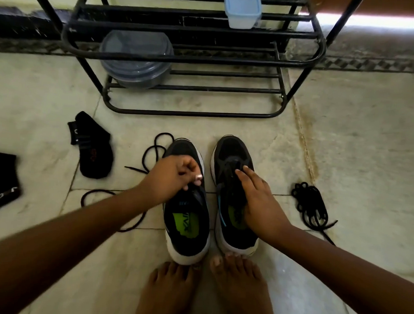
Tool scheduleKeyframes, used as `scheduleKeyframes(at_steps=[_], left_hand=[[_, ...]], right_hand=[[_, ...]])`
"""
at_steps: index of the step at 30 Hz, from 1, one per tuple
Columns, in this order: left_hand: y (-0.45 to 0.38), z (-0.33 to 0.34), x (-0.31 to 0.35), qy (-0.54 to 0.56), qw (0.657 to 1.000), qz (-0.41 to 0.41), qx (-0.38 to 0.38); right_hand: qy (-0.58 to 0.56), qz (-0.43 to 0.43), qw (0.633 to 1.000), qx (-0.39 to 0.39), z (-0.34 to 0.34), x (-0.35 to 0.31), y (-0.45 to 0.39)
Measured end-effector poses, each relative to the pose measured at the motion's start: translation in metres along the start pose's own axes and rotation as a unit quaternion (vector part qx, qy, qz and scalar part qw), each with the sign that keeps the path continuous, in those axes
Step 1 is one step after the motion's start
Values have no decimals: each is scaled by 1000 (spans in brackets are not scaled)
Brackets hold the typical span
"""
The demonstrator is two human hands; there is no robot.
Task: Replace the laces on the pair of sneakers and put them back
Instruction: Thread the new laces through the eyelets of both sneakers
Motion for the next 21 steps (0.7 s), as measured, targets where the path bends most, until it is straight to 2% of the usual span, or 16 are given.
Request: scheduleKeyframes(at_steps=[6, 9, 11, 14, 21], left_hand=[[-39, -18, 24, -31, 997, -8, -65], [-54, -8, 21, -4, 997, -38, -72], [-56, 5, 13, 45, 996, -59, -51], [-51, 20, 4, 118, 990, -79, -6], [-60, 28, 1, 56, 997, -41, 17]], right_hand=[[13, -14, 1000, 9, 0, 4, -5], [-74, -7, 994, 77, -6, 7, -14], [-131, 2, 987, 96, -13, 5, -26], [-156, 15, 987, 42, -19, 1, -45], [-222, 43, 973, -43, -19, 5, -56]])
Point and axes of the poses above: each hand's wrist, its own y-axis away from the middle knuckle, its own z-axis out of the palm, x = y × z, the point moved 2 cm from there along -y, towards the middle knuckle, and after that the axes turned 8 degrees about z, right-handed, at the moved point
